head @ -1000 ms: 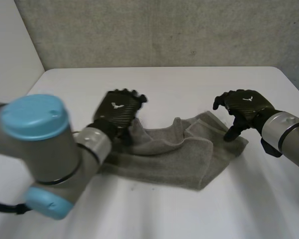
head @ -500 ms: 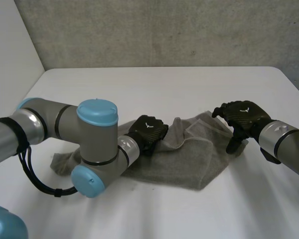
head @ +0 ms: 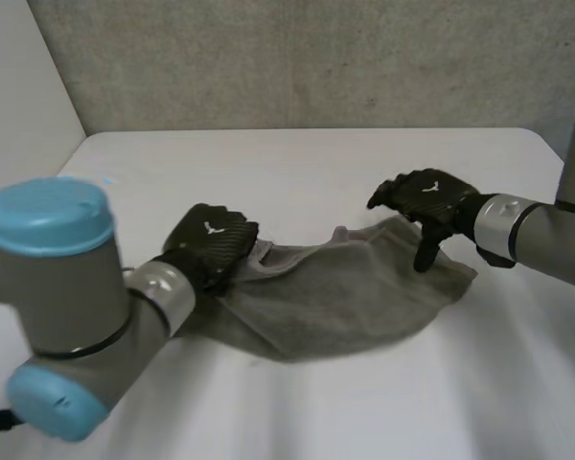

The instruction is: Fold the towel.

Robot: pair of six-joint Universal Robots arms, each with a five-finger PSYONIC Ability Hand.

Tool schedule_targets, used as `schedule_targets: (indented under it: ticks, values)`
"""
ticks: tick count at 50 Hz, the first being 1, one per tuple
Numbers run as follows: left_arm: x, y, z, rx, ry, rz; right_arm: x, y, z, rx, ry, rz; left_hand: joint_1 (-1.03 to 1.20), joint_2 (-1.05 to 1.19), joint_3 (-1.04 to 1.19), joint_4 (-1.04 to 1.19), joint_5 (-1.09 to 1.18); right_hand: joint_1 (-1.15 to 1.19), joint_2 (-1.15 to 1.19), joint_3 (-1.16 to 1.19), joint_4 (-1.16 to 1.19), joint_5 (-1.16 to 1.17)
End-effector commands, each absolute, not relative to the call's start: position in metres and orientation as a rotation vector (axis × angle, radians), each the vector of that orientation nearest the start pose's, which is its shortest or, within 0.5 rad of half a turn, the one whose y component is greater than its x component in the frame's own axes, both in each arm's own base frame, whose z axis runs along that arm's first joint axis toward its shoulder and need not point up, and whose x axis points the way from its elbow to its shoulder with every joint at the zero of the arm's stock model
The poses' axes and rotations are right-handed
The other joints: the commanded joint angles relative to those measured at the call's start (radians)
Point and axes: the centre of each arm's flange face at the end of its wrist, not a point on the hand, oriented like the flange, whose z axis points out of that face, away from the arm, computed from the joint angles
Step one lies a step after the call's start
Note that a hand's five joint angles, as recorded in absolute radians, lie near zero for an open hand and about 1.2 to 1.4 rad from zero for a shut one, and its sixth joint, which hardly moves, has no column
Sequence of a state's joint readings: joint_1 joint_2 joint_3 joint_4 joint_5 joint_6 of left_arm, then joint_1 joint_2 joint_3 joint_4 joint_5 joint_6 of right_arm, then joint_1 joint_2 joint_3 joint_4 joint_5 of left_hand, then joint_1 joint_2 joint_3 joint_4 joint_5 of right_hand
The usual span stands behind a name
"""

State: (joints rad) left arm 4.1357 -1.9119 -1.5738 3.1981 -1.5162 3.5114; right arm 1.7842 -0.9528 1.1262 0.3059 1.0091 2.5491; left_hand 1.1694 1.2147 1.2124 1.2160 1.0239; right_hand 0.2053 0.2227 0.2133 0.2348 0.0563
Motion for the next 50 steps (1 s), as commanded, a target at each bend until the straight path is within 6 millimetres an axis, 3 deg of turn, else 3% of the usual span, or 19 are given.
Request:
schedule_targets:
  ticks: [1,12,21,23,24,26,27,32,34,35,37,38,40,41,43,44,45,48,50]
  values:
    - [-0.277,-0.196,0.208,1.284,2.237,-1.96,0.285,-0.314,0.183,-1.432,1.95,-1.437,0.227,0.182,0.184,0.18,0.198,-0.031,-0.048,-0.039,-0.06,-0.056]
    - [-0.265,-0.175,0.207,1.307,2.233,-1.934,0.309,-0.303,0.156,-1.498,1.899,-1.37,0.227,0.182,0.184,0.18,0.198,-0.031,-0.048,-0.039,-0.06,-0.056]
    - [-0.261,-0.177,0.205,1.285,2.24,-1.924,0.315,-0.302,0.141,-1.509,1.903,-1.343,0.227,0.182,0.184,0.18,0.198,0.038,0.021,0.03,0.009,0.013]
    - [-0.258,-0.184,0.205,1.253,2.235,-1.932,0.316,-0.301,0.141,-1.511,1.89,-1.338,0.227,0.182,0.184,0.18,0.198,0.415,0.397,0.407,0.385,0.389]
    - [-0.258,-0.185,0.205,1.253,2.235,-1.932,0.316,-0.301,0.141,-1.511,1.89,-1.338,0.227,0.182,0.184,0.18,0.198,0.417,0.4,0.409,0.387,0.391]
    - [-0.259,-0.191,0.207,1.236,2.214,-1.959,0.317,-0.303,0.146,-1.515,1.869,-1.367,0.227,0.182,0.184,0.18,0.198,1.077,1.06,1.069,1.048,1.051]
    - [-0.259,-0.191,0.207,1.236,2.214,-1.959,0.317,-0.303,0.146,-1.515,1.869,-1.368,0.227,0.182,0.184,0.18,0.198,1.08,1.063,1.072,1.051,1.055]
    - [-0.268,-0.214,0.215,1.202,2.114,-2.052,0.325,-0.327,0.181,-1.501,1.789,-1.598,0.227,0.182,0.184,0.18,0.198,1.191,1.174,1.183,1.161,1.165]
    - [-0.277,-0.242,0.23,1.177,1.985,-2.13,0.326,-0.351,0.227,-1.453,1.735,-1.897,0.227,0.182,0.184,0.18,0.198,1.191,1.174,1.183,1.161,1.165]
    - [-0.277,-0.242,0.23,1.177,1.984,-2.13,0.326,-0.351,0.227,-1.452,1.735,-1.899,0.227,0.182,0.184,0.18,0.198,1.191,1.174,1.183,1.161,1.165]
    - [-0.29,-0.275,0.265,1.126,1.787,-2.242,0.321,-0.373,0.283,-1.299,1.664,-2.284,0.227,0.182,0.184,0.18,0.198,1.191,1.174,1.183,1.161,1.165]
    - [-0.29,-0.275,0.265,1.126,1.786,-2.243,0.321,-0.373,0.283,-1.298,1.663,-2.286,0.227,0.182,0.184,0.18,0.198,1.191,1.174,1.183,1.161,1.165]
    - [-0.302,-0.301,0.322,1.008,1.56,-2.41,0.314,-0.378,0.34,-1.084,1.491,-2.61,0.227,0.182,0.184,0.18,0.198,1.191,1.174,1.183,1.161,1.165]
    - [-0.302,-0.301,0.322,1.007,1.559,-2.411,0.314,-0.378,0.34,-1.083,1.49,-2.611,0.227,0.182,0.184,0.18,0.198,1.191,1.174,1.183,1.161,1.165]
    - [-0.304,-0.312,0.382,0.821,1.373,-2.574,0.31,-0.367,0.378,-0.917,1.311,-2.756,0.227,0.182,0.184,0.18,0.198,1.191,1.174,1.183,1.161,1.165]
    - [-0.304,-0.312,0.382,0.82,1.372,-2.575,0.31,-0.367,0.378,-0.917,1.311,-2.757,0.227,0.182,0.184,0.18,0.198,1.191,1.174,1.183,1.161,1.165]
    - [-0.301,-0.314,0.406,0.714,1.304,-2.639,0.311,-0.359,0.385,-0.884,1.255,-2.773,0.227,0.182,0.184,0.18,0.198,1.191,1.174,1.183,1.161,1.165]
    - [-0.296,-0.312,0.428,0.564,1.245,-2.724,0.31,-0.345,0.382,-0.866,1.237,-2.76,0.227,0.182,0.184,0.18,0.198,1.191,1.174,1.183,1.161,1.165]
    - [-0.294,-0.311,0.428,0.53,1.262,-2.731,0.31,-0.338,0.376,-0.881,1.248,-2.742,0.227,0.182,0.184,0.18,0.198,1.191,1.174,1.183,1.161,1.165]
